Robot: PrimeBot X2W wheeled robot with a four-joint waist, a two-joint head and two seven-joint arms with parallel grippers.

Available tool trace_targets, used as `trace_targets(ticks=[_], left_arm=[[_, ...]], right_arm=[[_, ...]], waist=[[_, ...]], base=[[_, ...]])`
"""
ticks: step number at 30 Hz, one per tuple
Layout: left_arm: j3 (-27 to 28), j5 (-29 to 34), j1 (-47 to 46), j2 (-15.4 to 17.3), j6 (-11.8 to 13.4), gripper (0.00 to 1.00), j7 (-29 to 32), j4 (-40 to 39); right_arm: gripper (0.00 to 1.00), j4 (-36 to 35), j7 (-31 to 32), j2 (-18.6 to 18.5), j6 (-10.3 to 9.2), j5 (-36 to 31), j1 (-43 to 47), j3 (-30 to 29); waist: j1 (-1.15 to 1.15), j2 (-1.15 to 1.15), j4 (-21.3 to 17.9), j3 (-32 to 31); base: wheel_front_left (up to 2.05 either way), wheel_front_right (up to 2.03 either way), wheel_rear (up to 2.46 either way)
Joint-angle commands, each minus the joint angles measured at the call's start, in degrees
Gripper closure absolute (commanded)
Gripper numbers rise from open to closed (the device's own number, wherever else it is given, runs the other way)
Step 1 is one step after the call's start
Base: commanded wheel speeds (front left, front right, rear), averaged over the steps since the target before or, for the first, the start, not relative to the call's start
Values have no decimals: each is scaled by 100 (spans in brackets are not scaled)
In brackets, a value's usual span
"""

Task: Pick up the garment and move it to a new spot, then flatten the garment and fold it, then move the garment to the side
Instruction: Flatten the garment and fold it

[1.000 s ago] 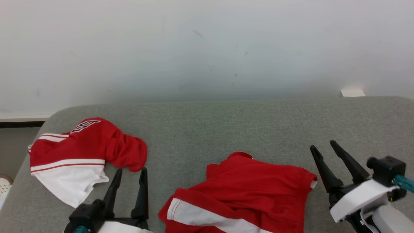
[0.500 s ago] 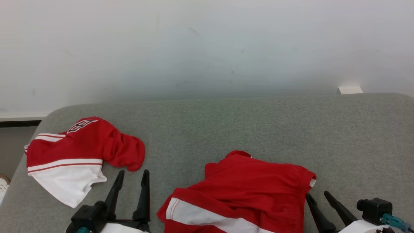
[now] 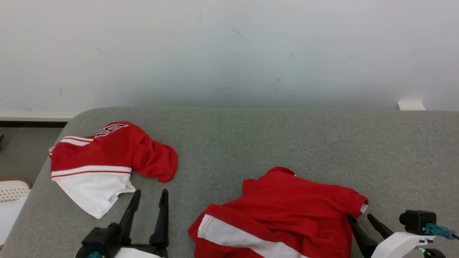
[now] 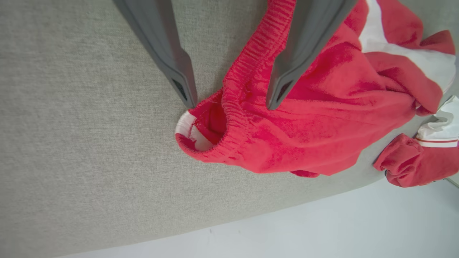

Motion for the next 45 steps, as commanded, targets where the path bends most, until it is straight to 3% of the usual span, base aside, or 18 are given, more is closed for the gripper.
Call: trace_targets(ticks=[1,8,9,10,18,27,33,36,37,38,39,45], left_arm=[[0,94,-30,21,-9,0,-2,1],[9,93,-74,21,-11,0,-2,28],[17,95,-84,21,-11,0,-2,28],[31,97,-92,21,-13,0,-2,26],[103,102,-89,21,-35,0,-2,6],[48,10,-210,21,-22,0,-2,-37],[42,-19,-343,21,-53,0,-2,-43],[47,3,-374,21,-63,0,-2,-29],[54,13,-377,21,-63,0,-2,-17],[60,22,-379,21,-63,0,-2,-5],[71,30,-372,21,-64,0,-2,3],[83,76,-292,21,-46,0,-3,20]], right_arm=[[0,78,2,38,-10,-75,-82,-43],[0,545,103,121,-10,-33,-415,-133],[43,610,70,114,-10,-50,-458,-136],[100,662,22,111,-10,-62,-494,-143],[100,690,-377,23,-10,-32,-712,-179],[100,564,-185,-500,-11,188,-1332,-72],[100,950,-252,-898,-10,227,-1934,-25],[100,1228,-329,-920,-11,238,-2101,7],[82,1329,-323,-913,-11,240,-2132,39],[82,1456,-281,-873,-11,277,-2147,61],[0,1547,-257,-822,-10,319,-2149,99],[0,1819,-339,-678,-10,425,-2021,303]], waist=[[0,0,33,18],[0,0,211,83],[0,0,239,94],[0,0,264,107],[0,0,362,155],[0,0,473,374],[0,0,604,584],[0,0,644,609],[0,0,652,607],[0,0,655,596],[0,0,652,577],[0,0,500,423]], base=[[0,0,0],[0,0,0],[0,0,0],[0,0,0],[0,0,0],[0,0,0],[0,0,0],[0,0,0],[0,0,0],[0,0,0],[0,0,0],[0,0,0]])
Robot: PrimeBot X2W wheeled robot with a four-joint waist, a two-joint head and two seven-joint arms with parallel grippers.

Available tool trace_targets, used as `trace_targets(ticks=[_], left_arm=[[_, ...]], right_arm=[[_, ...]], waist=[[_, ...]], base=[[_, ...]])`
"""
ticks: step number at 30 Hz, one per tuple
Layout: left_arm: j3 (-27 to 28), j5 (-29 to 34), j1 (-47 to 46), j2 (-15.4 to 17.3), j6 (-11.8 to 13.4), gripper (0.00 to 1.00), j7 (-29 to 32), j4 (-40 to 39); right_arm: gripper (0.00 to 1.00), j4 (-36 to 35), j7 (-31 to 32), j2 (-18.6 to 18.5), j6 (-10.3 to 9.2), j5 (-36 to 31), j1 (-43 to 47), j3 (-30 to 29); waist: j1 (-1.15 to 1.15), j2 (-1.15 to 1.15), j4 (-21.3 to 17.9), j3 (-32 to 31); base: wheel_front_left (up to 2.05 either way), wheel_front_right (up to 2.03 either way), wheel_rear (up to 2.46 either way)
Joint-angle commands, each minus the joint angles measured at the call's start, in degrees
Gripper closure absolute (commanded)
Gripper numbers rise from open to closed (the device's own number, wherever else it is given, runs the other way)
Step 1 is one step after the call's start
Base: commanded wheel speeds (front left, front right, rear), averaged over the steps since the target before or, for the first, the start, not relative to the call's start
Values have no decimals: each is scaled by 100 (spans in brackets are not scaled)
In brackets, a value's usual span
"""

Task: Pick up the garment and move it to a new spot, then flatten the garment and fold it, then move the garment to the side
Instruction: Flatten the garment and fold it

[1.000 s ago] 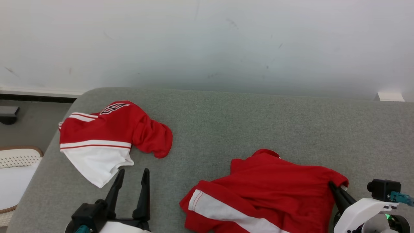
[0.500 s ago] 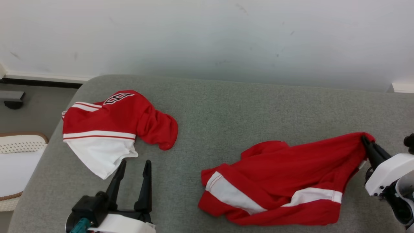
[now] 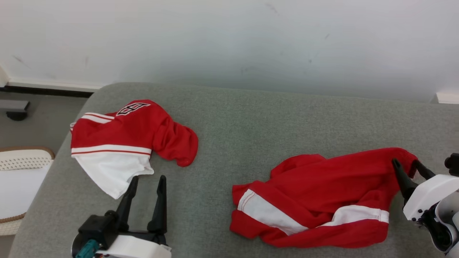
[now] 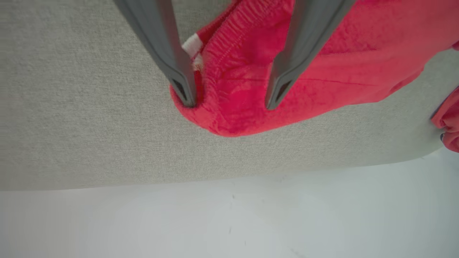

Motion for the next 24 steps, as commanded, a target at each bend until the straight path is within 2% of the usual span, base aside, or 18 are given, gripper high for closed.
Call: trace_targets(ticks=[1,6,15,19,24], left_arm=[[25,59,55,21,-2,0,-3,-1],[78,98,166,21,-8,0,-3,2],[213,71,291,21,60,0,-3,-98],[301,27,313,21,97,0,-4,-147],[357,-6,402,22,57,0,-3,-197]], right_arm=[[0,2,-122,-39,-11,-15,75,39],[0,-244,-516,-65,-11,-113,222,151],[0,-1345,-1200,43,-10,-619,668,139],[0,-1787,-1465,150,-10,-1080,1011,-163],[0,-2425,-1589,486,-11,-1655,1695,-790]], waist=[[0,0,-101,-88],[0,0,-370,-295],[0,0,-912,-515],[0,0,-1103,-557],[0,0,-1265,-606]], base=[[0,0,0],[0,0,0],[0,0,0],[0,0,0],[0,0,0]])
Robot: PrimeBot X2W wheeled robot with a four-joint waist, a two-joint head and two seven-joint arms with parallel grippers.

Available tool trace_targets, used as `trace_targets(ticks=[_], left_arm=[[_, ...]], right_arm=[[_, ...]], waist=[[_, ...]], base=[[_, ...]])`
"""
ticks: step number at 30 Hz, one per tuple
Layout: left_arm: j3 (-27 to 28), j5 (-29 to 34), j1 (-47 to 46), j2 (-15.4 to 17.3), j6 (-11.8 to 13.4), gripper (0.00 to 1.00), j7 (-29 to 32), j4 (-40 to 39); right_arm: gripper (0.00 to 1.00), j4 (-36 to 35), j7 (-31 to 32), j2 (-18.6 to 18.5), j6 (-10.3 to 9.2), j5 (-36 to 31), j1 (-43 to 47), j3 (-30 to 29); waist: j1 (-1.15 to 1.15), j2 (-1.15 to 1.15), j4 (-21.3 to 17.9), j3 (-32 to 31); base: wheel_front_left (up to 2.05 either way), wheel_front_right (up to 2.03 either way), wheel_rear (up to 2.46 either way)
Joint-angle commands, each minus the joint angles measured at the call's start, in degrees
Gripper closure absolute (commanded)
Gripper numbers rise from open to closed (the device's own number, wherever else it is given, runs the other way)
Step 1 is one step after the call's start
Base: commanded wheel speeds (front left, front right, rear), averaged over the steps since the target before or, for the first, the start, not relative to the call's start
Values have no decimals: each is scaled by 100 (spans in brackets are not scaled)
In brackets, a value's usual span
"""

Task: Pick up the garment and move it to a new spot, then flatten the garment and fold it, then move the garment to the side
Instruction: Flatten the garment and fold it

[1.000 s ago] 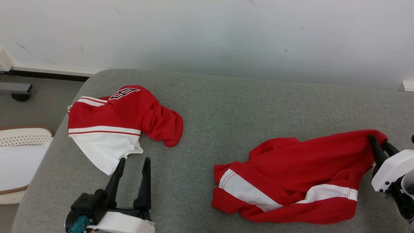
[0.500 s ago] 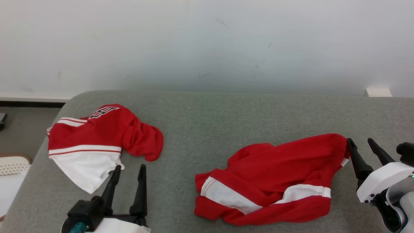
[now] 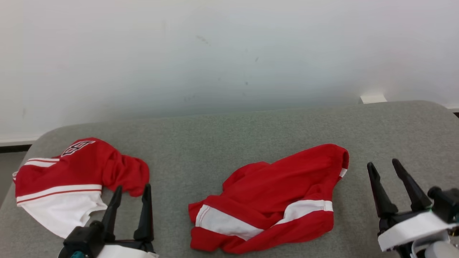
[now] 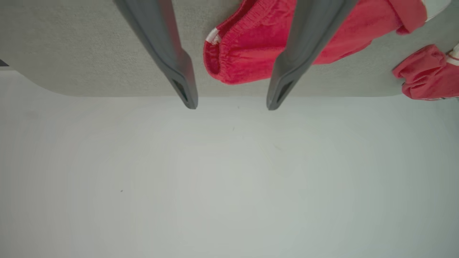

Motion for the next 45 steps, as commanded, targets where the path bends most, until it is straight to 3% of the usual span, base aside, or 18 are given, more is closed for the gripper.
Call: trace_targets(ticks=[1,8,12,18,35,40,45], left_arm=[[25,-60,99,22,-9,0,-2,-15],[33,-149,243,22,-29,0,-2,-51],[28,-145,330,21,-4,0,-2,-42],[-68,-176,399,22,31,0,-2,-19],[-274,-205,60,22,-164,0,-2,493],[-472,-322,-190,50,-284,0,144,981],[-796,-636,-503,109,-360,0,823,1338]], right_arm=[[0,-90,-36,35,-11,-113,160,-95],[0,-967,-40,615,-10,-756,1169,-939],[0,-1029,-42,741,-11,-1221,1504,-1037],[0,-946,-42,964,-10,-1395,1640,-1049],[0,-503,56,811,-10,-1344,1262,-775],[0,-264,574,727,-10,-1150,981,-458],[0,39,1190,685,-11,-807,700,-54]], waist=[[1,0,-52,-24],[1,0,-137,-56],[1,0,-139,-81],[1,0,-114,-105],[1,0,-73,-14],[1,0,-109,25],[1,0,-132,70]], base=[[0,0,0],[0,0,0],[0,0,0],[0,0,0],[0,0,0],[0,0,0],[0,0,0]])
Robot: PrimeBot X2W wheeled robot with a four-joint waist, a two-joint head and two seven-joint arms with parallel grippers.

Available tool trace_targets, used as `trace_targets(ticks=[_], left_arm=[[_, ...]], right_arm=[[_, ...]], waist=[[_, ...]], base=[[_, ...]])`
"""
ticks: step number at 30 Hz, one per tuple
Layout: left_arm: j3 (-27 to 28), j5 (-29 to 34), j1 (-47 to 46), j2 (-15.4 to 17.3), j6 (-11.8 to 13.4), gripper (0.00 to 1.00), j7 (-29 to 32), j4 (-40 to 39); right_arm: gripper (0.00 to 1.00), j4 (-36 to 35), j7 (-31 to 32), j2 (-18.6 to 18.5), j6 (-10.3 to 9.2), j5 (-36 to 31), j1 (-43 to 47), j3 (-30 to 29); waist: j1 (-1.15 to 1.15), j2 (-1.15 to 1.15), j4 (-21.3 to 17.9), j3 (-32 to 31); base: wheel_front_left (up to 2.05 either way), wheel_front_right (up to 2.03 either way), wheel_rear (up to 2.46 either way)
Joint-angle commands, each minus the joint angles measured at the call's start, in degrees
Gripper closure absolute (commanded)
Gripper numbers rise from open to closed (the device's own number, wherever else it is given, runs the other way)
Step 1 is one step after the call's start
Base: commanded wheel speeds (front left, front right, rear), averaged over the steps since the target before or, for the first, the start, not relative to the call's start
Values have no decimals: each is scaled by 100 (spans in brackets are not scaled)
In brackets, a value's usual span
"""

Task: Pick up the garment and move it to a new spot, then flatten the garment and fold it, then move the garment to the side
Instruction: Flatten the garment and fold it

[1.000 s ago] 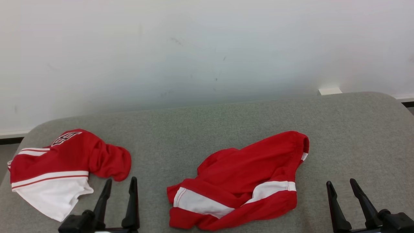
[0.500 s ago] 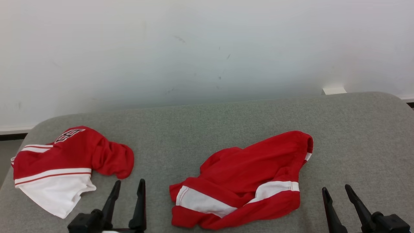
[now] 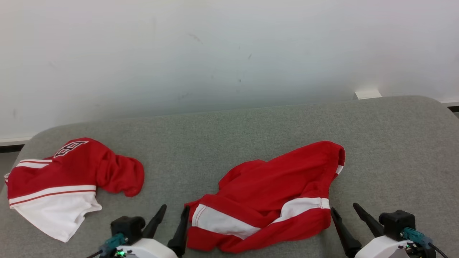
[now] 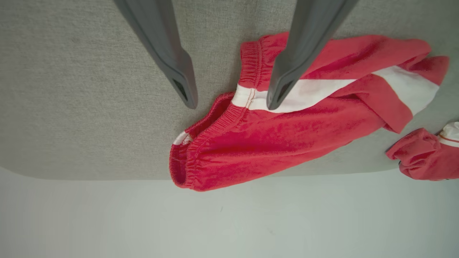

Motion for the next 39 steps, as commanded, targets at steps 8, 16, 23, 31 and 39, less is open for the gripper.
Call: trace_targets(ticks=[8,16,23,31,39], left_arm=[[-851,-660,-556,354,-45,0,993,281],[-1467,-1191,-1135,678,-45,0,1358,721],[-1882,-1622,-1452,757,-46,0,1411,1036],[-2229,-1999,-1470,937,-47,85,1116,877],[-2289,-2051,-1373,947,-47,100,947,869]], right_arm=[[0,497,653,-145,-12,642,-599,551],[0,956,749,-73,-11,996,-1144,967],[0,1191,672,-76,-11,1242,-1370,1313],[84,1314,450,-186,-12,1485,-1450,1592],[100,1311,148,-269,-12,1668,-1409,1728]], waist=[[0,0,-2,264],[0,0,31,620],[0,0,1,770],[0,0,-23,738],[0,0,1,584]], base=[[0,0,0],[0,0,0],[0,0,0],[0,0,0],[0,0,0]])
